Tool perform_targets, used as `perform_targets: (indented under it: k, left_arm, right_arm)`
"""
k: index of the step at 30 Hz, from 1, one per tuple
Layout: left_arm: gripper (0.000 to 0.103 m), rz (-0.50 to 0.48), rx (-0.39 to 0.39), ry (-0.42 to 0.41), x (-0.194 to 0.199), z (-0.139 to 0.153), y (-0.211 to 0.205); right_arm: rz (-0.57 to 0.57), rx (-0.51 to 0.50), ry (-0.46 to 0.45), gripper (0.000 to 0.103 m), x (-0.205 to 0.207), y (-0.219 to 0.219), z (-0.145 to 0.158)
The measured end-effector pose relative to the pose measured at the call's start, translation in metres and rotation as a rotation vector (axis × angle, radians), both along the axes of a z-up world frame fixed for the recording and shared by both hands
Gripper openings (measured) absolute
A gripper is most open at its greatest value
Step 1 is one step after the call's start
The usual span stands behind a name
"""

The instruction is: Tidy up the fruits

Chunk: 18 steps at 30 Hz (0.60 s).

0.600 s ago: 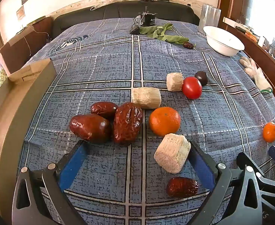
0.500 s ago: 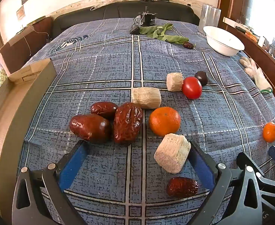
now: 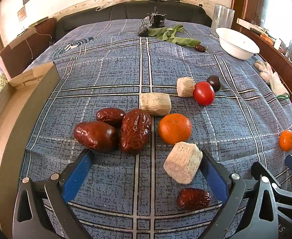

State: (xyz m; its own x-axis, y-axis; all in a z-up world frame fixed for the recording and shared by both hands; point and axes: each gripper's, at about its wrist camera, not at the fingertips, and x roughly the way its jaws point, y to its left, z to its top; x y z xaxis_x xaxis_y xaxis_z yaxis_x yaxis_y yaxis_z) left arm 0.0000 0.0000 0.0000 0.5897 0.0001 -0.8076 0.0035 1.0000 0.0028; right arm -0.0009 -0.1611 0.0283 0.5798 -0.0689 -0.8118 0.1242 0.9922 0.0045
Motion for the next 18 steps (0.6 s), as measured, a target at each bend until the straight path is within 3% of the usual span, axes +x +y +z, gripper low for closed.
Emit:
perform_targets:
  k: [10, 18]
  left_arm:
    - [0.103, -0.003, 0.001, 0.002, 0.0001, 0.0000, -0.0001]
    - [0.103, -0.091, 0.005, 0.048, 0.0046, -0.0020, 0.0026]
  right_arm:
    - [-0.007, 0.001, 0.001, 0.103, -0.0003, -0.0002, -0.0002]
    - [-0.015, 0.017, 0.039, 0.103, -0.0093, -0.0029, 0.0013]
